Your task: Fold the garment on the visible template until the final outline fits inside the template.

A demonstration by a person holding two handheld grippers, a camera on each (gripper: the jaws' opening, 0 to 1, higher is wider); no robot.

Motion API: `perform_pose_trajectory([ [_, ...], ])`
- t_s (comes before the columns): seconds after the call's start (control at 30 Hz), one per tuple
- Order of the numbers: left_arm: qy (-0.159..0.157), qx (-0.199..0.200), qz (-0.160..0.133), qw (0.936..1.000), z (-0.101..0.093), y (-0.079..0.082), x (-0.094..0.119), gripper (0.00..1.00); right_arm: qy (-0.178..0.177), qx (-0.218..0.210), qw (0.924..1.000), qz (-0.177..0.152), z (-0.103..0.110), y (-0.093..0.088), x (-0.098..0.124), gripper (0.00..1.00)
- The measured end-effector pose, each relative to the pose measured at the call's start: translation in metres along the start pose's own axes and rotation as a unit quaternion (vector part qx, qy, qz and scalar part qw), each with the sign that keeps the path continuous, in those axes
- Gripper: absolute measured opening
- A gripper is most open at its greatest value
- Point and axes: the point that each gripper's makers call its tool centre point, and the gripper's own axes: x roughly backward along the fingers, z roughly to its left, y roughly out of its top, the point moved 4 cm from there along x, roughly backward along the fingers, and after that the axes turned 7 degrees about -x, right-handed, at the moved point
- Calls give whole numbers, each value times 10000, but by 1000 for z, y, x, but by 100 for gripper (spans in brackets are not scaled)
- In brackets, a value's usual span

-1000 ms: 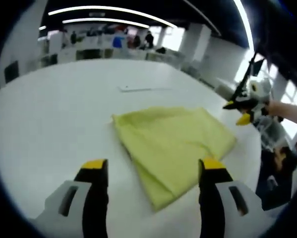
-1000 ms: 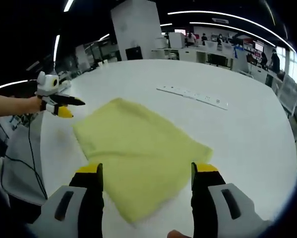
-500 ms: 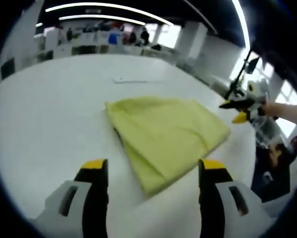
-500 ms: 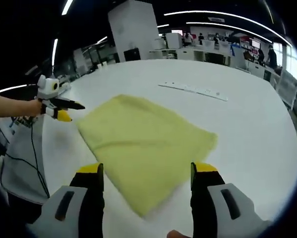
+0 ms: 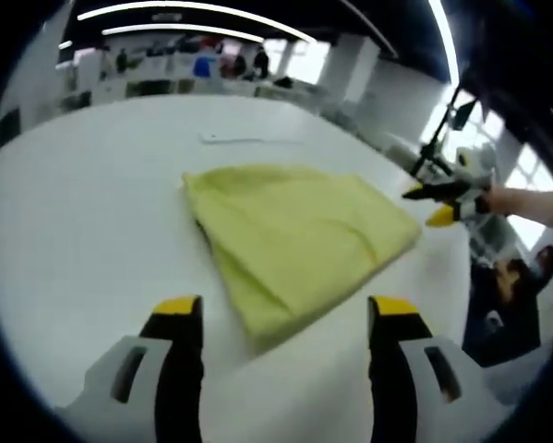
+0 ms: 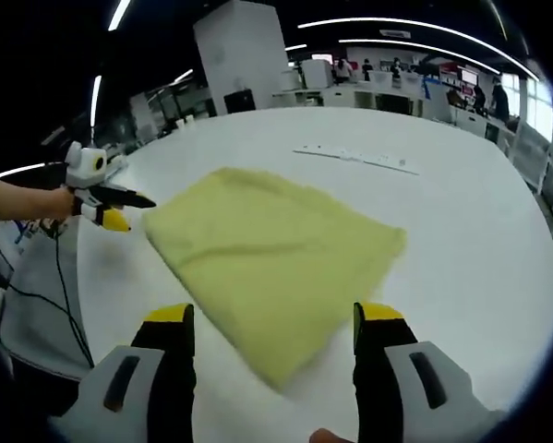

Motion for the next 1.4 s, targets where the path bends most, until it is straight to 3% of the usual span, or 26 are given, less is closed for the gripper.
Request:
perform_pose_trajectory([
  [0.9, -172, 131, 16, 9998, -4, -7, -4, 67, -53, -211, 9997, 100, 7, -27, 6, 67],
  [1.07, -234, 132, 73, 9996, -4, -9, -5, 63, -16, -251, 9995, 179, 8, -33, 5, 61],
  [1.4, -302, 292, 154, 9990, 1, -12, -10, 44, -30, -381, 9991, 199, 6, -36, 5, 51],
])
